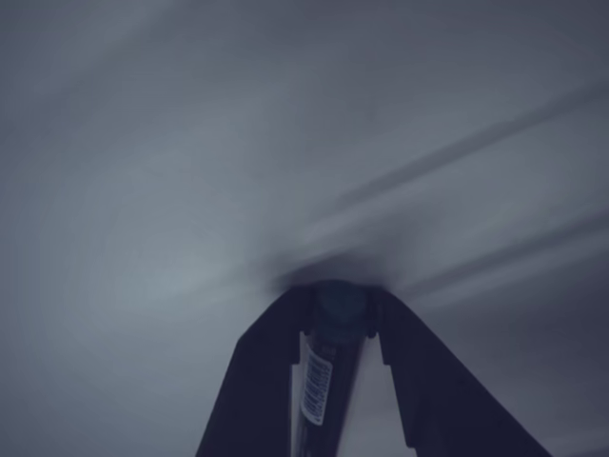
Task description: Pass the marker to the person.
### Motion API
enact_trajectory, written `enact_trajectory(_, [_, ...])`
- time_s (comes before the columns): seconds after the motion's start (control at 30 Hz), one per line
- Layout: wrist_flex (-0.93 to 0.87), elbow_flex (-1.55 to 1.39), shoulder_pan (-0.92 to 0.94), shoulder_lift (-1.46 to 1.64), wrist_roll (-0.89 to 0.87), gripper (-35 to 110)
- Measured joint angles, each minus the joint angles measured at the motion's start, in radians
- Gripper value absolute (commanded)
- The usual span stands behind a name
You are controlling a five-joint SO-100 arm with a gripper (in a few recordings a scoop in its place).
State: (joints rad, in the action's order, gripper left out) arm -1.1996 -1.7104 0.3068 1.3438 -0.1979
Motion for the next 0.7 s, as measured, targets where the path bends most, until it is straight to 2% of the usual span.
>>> enact_trajectory(0.33, [-0.011, -0.009, 0.002, 0.02, 0.034, -5])
enact_trajectory(0.7, [0.08, 0.147, -0.049, 0.135, 0.295, -5])
